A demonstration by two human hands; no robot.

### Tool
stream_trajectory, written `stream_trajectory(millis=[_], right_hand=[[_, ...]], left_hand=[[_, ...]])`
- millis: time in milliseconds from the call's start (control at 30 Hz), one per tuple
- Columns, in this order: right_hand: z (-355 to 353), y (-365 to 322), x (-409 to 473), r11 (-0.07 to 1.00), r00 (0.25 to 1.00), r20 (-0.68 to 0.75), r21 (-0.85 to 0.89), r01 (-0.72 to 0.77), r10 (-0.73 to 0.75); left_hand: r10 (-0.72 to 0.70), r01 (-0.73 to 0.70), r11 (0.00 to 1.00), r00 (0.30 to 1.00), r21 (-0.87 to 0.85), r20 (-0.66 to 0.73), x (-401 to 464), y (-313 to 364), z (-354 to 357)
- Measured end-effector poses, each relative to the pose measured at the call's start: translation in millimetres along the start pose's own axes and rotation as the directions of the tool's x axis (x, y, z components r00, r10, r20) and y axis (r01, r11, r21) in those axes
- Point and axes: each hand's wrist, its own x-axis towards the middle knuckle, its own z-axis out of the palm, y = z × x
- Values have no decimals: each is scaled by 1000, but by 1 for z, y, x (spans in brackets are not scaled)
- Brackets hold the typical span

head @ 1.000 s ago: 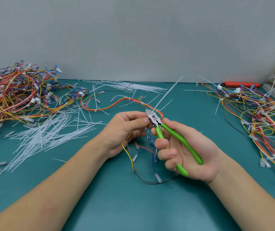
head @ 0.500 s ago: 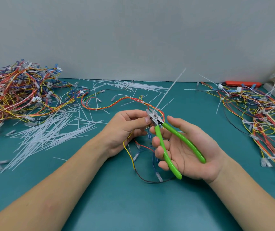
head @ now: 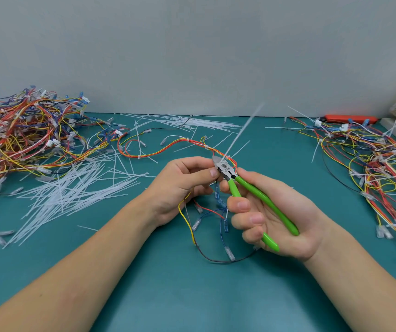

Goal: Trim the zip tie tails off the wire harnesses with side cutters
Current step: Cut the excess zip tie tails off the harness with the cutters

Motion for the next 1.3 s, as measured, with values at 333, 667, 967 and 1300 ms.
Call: stream_trajectory(millis=[333,667,967,1300], right_hand=[[-3,2,1,998,1000,-2,-67,-17,17],[-3,0,0,1000,1000,-27,-31,-7,6],[-1,1,1,999,1000,-25,-34,-1,0],[-4,3,3,999,999,27,-32,-25,26]], left_hand=[[8,-8,1000,1000,-4,29,0,1,-1],[6,-6,1000,1000,12,15,1,-1,-1],[8,-9,1000,1000,13,11,1,-2,-3],[18,-18,1000,1000,-10,16,0,-1,-1]])
